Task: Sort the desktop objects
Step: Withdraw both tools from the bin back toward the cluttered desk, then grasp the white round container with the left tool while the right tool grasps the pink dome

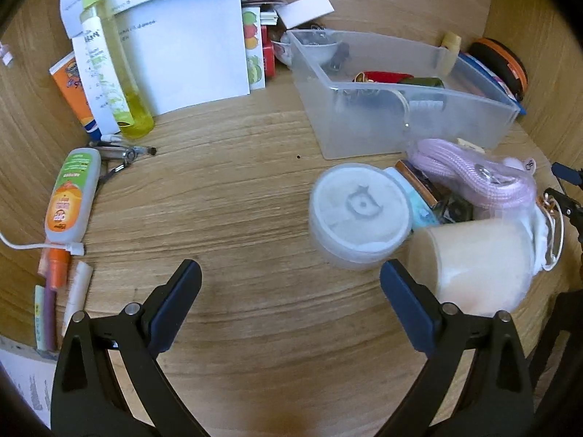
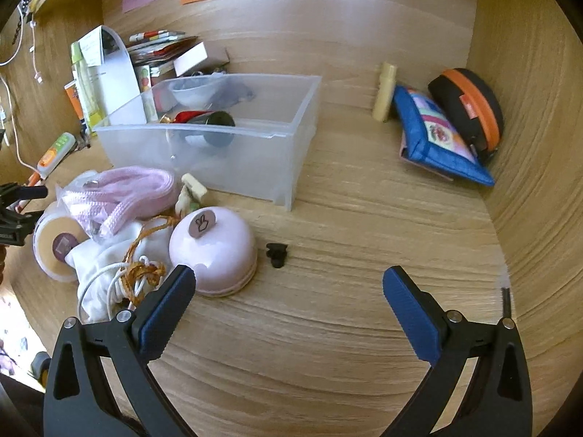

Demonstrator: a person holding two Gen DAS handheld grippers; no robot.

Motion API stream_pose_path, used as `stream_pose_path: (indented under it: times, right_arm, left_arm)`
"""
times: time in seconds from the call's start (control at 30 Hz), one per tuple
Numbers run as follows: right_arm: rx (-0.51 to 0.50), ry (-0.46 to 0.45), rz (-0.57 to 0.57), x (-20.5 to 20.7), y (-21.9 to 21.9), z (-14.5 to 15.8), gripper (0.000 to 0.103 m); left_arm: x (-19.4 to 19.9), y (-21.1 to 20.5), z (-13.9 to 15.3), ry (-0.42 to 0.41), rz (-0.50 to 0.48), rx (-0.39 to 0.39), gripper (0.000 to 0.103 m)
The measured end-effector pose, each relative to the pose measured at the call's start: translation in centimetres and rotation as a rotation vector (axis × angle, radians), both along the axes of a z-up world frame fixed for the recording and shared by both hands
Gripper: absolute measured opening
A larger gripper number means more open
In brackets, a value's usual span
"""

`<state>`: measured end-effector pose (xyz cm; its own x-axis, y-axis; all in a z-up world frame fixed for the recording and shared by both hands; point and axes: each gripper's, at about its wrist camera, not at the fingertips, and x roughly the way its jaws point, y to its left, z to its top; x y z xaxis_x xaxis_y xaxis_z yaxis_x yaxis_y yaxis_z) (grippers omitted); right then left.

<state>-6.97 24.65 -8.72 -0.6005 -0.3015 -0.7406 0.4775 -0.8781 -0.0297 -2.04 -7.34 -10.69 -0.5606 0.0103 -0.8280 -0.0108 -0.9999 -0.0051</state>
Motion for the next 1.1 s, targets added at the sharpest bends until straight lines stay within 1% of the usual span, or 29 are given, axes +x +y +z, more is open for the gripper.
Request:
stream_pose_path:
  times: [0.2, 0.3, 0.4, 0.67, 0.83, 1.0, 1.1]
  right_arm:
    - [0.013, -0.027, 0.041, -0.7, -0.5, -0.8, 0.102]
    - [0.001, -0.047, 0.075, -1.2, -1.0, -1.1, 0.101]
    - [-0.005, -0.048, 0.103, -1.3, -1.5, -1.3, 0.100]
    - [0.004, -0.045, 0.164, -1.9, -3.4, -1.3, 0.090]
    - [0.003, -0.057, 0.181, -2.7, -3.8, -1.5, 0.088]
    - [-0.005, -0.080, 0.197, -3.2, -4.0, -1.8, 0.080]
    - [-0.009, -0.097, 0.208, -3.4, -4.1, -2.1, 0.071]
  left_arm:
    - [-1.1, -0.6, -0.7, -0.025, -0.007, 0.056, 0.100]
    - [-1.6, -0.7, -0.7, -0.022, -0.004, 0.064, 0.100]
    - [-2.1, -0.7, -0.8, -0.024, -0.003, 0.072, 0.100]
    - [-3.7, -0.6, -0.8, -0.030, -0.002, 0.082, 0.100]
    - [-4.8, -0.6, -1.0, -0.040, -0.010, 0.107, 0.100]
    - [-5.3, -0.4, -1.0, -0.033, -0.014, 0.129, 0.100]
    - [-5.5, -0.4, -0.9, -0.020, -0.007, 0.138, 0.100]
